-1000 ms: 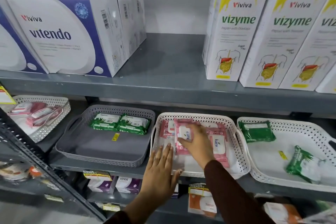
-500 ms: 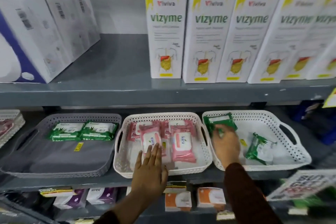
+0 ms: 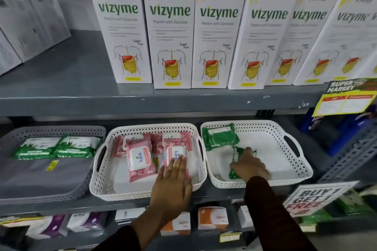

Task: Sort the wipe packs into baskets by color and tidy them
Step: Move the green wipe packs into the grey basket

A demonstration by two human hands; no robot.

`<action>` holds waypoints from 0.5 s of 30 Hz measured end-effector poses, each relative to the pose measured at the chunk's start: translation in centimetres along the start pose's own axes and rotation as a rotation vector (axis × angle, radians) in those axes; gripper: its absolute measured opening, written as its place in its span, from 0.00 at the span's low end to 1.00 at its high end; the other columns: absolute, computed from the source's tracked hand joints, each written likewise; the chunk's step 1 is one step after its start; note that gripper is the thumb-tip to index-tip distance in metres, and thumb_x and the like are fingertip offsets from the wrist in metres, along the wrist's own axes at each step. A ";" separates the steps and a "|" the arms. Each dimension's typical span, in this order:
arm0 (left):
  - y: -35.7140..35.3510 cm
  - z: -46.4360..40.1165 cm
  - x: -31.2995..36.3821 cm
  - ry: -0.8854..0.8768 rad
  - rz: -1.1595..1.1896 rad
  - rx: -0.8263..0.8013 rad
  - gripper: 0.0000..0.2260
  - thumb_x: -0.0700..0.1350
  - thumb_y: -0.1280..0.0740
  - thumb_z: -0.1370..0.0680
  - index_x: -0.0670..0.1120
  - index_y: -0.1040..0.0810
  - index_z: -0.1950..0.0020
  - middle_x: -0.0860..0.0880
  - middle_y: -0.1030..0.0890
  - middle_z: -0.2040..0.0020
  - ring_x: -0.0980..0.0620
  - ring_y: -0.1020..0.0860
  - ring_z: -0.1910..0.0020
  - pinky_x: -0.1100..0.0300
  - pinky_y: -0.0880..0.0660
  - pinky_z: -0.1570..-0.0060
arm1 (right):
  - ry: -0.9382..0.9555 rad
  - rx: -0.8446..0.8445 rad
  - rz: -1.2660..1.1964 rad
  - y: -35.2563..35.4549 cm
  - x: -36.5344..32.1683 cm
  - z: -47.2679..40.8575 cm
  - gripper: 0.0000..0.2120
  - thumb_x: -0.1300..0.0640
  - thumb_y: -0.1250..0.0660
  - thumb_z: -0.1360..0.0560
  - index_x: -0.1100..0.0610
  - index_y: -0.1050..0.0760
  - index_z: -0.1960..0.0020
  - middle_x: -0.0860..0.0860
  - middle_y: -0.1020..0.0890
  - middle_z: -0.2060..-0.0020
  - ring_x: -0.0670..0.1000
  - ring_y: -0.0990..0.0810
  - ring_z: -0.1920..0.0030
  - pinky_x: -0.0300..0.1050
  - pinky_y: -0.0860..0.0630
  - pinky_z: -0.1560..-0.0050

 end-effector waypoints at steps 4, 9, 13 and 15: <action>0.1 0.9 -1.8 0.021 -0.048 0.012 0.29 0.58 0.63 0.20 0.45 0.54 0.22 0.46 0.48 0.22 0.47 0.55 0.23 0.46 0.55 0.27 | 0.131 -0.037 -0.171 -0.8 -1.3 0.9 0.35 0.51 0.29 0.38 0.48 0.39 0.35 0.55 0.19 0.52 0.58 0.18 0.54 0.55 0.19 0.49; 2.4 3.7 -8.2 0.125 -0.120 0.060 0.30 0.55 0.50 0.20 0.42 0.49 0.22 0.44 0.46 0.22 0.44 0.53 0.23 0.45 0.54 0.27 | 0.217 0.099 -0.339 1.6 -4.2 3.2 0.29 0.45 0.27 0.35 0.44 0.37 0.39 0.56 0.18 0.50 0.58 0.19 0.55 0.54 0.21 0.49; 4.6 7.1 -15.1 0.271 -0.116 0.110 0.31 0.54 0.50 0.21 0.40 0.49 0.22 0.42 0.49 0.22 0.41 0.53 0.23 0.46 0.54 0.27 | 0.396 0.162 -0.461 2.4 -10.0 7.0 0.29 0.49 0.22 0.33 0.47 0.31 0.36 0.52 0.19 0.48 0.56 0.20 0.50 0.51 0.24 0.48; 5.7 8.8 -18.9 0.329 -0.131 0.127 0.31 0.55 0.51 0.21 0.40 0.51 0.22 0.41 0.51 0.22 0.41 0.54 0.23 0.48 0.57 0.26 | 0.494 0.070 -0.485 0.7 -14.2 9.6 0.31 0.47 0.20 0.35 0.47 0.30 0.37 0.48 0.19 0.49 0.53 0.18 0.50 0.52 0.22 0.47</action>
Point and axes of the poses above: each hand's wrist, its own z-axis away from the middle knuckle, its own y-axis out of the back of the hand, x = y × z, the point moved 6 cm from there along -z, towards the middle knuckle
